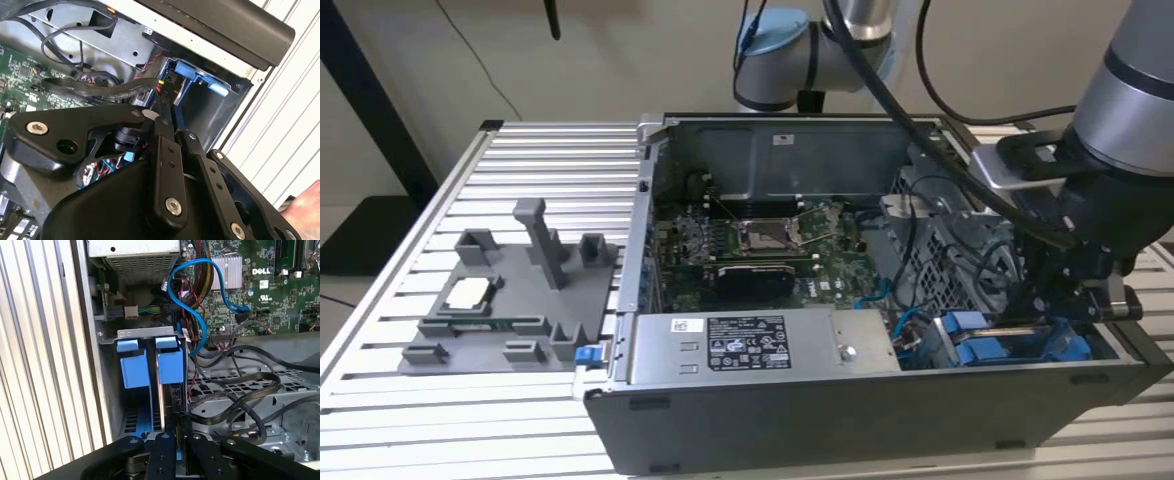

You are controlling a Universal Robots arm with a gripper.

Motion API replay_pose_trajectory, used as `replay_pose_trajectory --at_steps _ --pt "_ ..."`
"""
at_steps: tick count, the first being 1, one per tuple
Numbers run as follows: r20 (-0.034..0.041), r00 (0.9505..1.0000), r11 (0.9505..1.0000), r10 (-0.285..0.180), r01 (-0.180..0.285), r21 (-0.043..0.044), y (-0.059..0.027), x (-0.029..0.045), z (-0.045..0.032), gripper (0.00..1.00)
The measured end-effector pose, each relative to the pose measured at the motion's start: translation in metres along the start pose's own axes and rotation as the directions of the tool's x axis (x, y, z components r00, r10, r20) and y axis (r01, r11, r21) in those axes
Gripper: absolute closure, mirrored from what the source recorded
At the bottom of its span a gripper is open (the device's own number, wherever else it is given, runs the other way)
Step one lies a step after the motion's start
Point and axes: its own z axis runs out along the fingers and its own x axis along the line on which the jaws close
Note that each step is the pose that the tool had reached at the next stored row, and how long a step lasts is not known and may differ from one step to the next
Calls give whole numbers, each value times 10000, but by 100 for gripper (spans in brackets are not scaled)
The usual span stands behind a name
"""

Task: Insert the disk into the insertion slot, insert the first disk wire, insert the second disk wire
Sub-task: 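Insert the second disk wire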

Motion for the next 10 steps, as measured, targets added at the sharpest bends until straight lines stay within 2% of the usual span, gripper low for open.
replay_pose_trajectory --at_steps 10 --pt "1 10000 9999 -9 9 110 28 -6 29 84"
